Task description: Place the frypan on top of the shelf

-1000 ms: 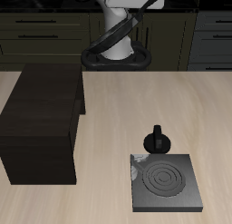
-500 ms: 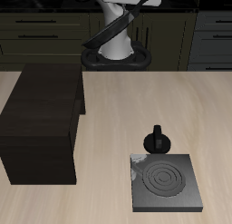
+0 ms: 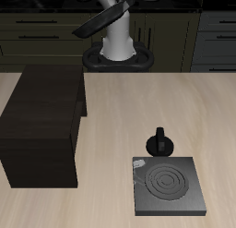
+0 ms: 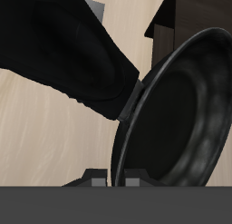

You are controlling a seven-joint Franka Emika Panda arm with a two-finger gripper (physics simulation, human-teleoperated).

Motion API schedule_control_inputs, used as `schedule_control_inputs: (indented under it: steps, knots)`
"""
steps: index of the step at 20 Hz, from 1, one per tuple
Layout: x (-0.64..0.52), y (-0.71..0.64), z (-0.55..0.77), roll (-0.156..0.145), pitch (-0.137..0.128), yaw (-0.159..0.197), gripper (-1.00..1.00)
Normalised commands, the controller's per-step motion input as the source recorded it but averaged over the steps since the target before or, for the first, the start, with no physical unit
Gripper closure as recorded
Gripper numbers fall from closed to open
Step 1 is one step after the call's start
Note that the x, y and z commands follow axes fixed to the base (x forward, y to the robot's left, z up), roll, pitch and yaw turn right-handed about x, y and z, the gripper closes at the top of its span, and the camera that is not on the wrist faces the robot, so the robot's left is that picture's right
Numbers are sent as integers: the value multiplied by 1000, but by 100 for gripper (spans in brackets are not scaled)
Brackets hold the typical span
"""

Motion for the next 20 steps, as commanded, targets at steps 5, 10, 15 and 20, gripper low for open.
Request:
schedule_control_inputs:
  steps: [5, 10, 15, 20]
  knots:
    - [388, -401, 219, -114, -13, -15, 100]
    - [333, -282, 72, -87, -7, 11, 100]
    - [416, -368, 100, -104, 1, -11, 100]
    - [333, -265, -31, -54, 22, 5, 100]
